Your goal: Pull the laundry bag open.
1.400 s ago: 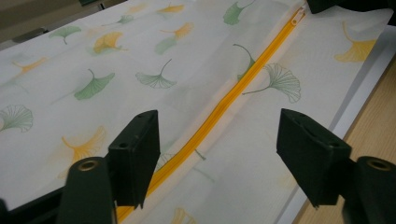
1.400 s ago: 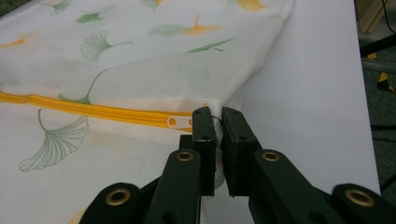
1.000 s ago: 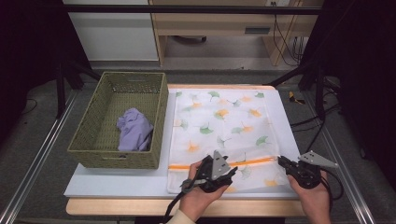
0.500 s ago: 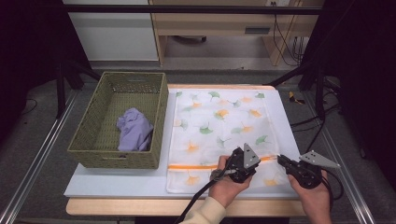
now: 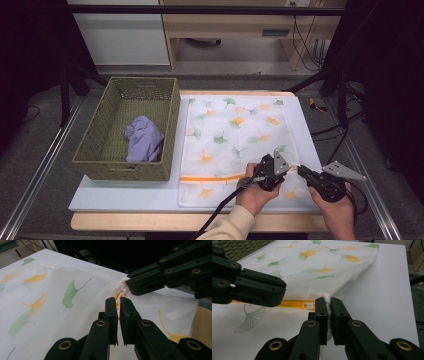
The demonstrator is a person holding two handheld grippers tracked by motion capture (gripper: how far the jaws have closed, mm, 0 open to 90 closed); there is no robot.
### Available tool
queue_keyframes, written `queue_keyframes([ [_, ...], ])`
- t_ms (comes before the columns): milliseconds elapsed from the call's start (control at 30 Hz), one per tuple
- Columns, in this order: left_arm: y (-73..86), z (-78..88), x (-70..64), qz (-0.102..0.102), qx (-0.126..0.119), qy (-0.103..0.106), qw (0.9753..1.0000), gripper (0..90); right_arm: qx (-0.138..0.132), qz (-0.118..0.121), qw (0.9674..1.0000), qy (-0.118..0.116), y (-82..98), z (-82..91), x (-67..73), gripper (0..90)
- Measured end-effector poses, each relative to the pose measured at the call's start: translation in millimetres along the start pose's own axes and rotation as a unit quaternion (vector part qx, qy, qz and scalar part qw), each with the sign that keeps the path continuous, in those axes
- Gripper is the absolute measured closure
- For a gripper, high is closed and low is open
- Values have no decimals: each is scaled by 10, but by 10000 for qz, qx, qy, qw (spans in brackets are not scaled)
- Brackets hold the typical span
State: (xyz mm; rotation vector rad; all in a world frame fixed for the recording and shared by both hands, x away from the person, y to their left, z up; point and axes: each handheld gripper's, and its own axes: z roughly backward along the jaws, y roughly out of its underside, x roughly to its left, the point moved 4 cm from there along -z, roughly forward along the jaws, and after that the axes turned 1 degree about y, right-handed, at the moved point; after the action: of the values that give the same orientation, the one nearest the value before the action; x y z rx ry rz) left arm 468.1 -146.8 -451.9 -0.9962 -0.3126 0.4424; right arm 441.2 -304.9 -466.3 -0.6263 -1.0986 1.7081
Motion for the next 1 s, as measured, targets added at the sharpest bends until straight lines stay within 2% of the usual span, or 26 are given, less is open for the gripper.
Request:
queue_keyframes([
  [167, 35, -81, 28, 42, 51, 62, 10000, 867, -36, 20, 10000, 23, -9, -3, 1, 849],
  [333, 33, -117, 41, 86, -18, 34, 10000, 867, -47, 48, 10000, 9, -6, 2, 5, 849],
  [533, 49, -158, 36, 153, 11, 68, 9999, 842, -115, 37, 9999, -22, -21, 30, 29, 850],
  [667, 73, -191, 15, 54, 100, 114, 9999, 821, -159, -7, 9999, -55, -28, 30, 28, 851],
  [800, 77, -228, 28, 113, 71, 114, 9998, 790, -166, 12, 9998, -108, -31, 34, 43, 853],
  [1000, 86, -272, 27, 57, 79, 93, 9999, 782, -160, 15, 9998, -123, -30, 30, 45, 854],
])
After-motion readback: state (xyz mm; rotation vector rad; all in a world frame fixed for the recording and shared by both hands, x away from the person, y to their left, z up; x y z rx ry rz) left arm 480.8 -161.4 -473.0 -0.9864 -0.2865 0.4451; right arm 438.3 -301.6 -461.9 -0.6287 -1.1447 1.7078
